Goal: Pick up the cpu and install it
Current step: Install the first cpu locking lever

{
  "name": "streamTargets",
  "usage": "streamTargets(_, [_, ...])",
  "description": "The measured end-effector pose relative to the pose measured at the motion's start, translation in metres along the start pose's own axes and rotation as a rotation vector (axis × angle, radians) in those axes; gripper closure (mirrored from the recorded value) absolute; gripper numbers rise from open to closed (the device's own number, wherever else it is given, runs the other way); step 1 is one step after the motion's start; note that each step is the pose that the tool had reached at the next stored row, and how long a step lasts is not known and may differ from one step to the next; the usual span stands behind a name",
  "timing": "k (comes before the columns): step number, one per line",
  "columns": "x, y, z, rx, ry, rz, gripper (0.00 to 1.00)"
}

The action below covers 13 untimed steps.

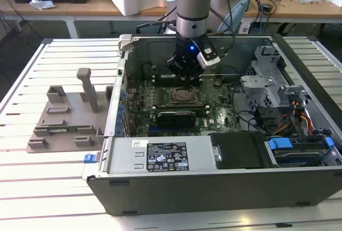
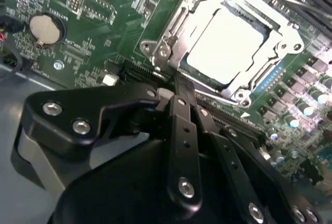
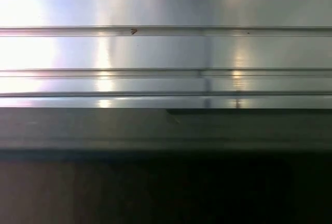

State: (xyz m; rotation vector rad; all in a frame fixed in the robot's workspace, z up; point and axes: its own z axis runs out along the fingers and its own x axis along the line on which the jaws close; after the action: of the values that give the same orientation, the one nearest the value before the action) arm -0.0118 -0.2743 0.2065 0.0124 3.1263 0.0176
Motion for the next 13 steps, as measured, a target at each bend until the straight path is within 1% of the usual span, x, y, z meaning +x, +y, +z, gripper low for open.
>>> streamTargets(5, [0.0001,-0.0023,0.0017,0.0031,0.0012,0.0,0.89])
streamTargets(7, [-0.0003,-0.0025,0.0037,0.006,0.0046,0.0,0.89])
streamTargets(8, [-0.0007,-0.0024,0.0039,0.0058,0.0051,0.0,0.89])
streamTargets(9, [-0.0016,-0.0023,0.0041,-0.0046,0.0044,0.0,0.89])
streamTargets(10, [-0.0017,-0.0023,0.0042,-0.0119,0.0047,0.0,0.89])
streamTargets(12, [-0.002,-0.0023,0.0042,-0.0213,0.0049,0.0,0.89])
streamTargets(13, [-0.002,-0.0023,0.0042,-0.0223,0.0049,0.0,0.89])
